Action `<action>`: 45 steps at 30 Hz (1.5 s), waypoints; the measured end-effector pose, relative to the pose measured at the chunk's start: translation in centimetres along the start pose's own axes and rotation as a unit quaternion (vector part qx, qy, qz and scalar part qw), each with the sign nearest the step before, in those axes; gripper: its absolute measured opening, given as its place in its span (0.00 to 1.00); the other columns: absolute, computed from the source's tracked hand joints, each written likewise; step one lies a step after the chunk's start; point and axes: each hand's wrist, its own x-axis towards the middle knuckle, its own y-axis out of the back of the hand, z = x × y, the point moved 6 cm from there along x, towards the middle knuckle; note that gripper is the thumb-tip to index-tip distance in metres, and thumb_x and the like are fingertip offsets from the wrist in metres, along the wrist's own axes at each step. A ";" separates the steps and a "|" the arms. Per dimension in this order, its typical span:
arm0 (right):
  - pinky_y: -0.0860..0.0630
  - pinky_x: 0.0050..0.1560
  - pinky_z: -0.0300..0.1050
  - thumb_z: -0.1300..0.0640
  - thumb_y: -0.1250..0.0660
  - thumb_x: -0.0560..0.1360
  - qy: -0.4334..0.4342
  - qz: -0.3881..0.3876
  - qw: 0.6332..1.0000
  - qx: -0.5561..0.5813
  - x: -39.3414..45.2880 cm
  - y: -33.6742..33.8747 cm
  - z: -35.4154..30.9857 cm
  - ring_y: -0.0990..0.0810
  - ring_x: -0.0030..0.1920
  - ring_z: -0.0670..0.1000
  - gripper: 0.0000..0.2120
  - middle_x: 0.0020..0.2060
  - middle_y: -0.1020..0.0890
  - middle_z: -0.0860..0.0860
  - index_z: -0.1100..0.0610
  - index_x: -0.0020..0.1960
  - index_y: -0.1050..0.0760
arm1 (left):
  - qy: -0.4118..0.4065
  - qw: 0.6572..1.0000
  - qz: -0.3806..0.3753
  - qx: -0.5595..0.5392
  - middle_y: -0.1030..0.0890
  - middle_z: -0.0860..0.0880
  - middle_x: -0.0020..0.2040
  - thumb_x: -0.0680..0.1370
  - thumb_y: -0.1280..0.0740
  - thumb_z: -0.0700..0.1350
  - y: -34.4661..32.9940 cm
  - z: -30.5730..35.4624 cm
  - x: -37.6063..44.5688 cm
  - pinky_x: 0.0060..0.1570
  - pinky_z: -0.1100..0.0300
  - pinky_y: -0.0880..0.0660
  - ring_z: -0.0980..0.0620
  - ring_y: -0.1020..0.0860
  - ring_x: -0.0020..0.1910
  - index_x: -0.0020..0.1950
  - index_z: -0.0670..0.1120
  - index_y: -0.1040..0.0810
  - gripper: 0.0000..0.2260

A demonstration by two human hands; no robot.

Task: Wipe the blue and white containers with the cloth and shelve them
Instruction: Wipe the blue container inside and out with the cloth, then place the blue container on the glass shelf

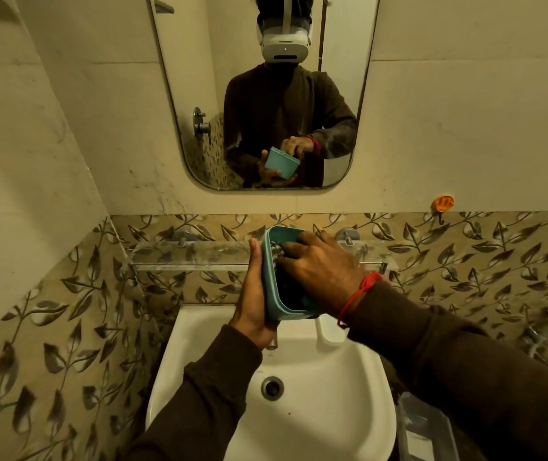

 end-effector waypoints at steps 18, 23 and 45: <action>0.24 0.55 0.69 0.75 0.41 0.72 -0.130 -0.123 0.705 0.686 -0.4 -2.1 1.6 0.21 0.56 0.66 0.20 0.56 0.21 0.64 0.57 0.57 0.26 | -0.088 0.994 0.037 0.061 0.15 0.39 0.61 0.77 0.42 0.69 1.5 1.7 0.3 0.47 0.46 0.16 0.39 0.16 0.58 0.67 0.48 0.20 0.31; 0.18 0.33 0.45 0.70 0.47 0.69 -0.247 0.011 0.347 0.905 0.1 -3.0 4.2 0.15 0.36 0.55 0.19 0.40 0.15 0.60 0.63 0.43 0.17 | -0.140 0.985 0.064 0.071 0.17 0.43 0.64 0.73 0.38 0.71 4.0 5.0 0.6 0.47 0.48 0.16 0.43 0.16 0.60 0.66 0.56 0.20 0.29; 0.19 0.42 0.55 0.62 0.43 0.64 -0.325 0.159 0.155 0.919 -2.3 -8.7 6.7 0.15 0.42 0.60 0.17 0.43 0.15 0.61 0.62 0.49 0.22 | 0.000 0.881 -0.016 0.473 0.25 0.47 0.67 0.72 0.25 0.32 13.5 14.8 6.6 0.54 0.63 0.19 0.50 0.24 0.65 0.80 0.48 0.44 0.43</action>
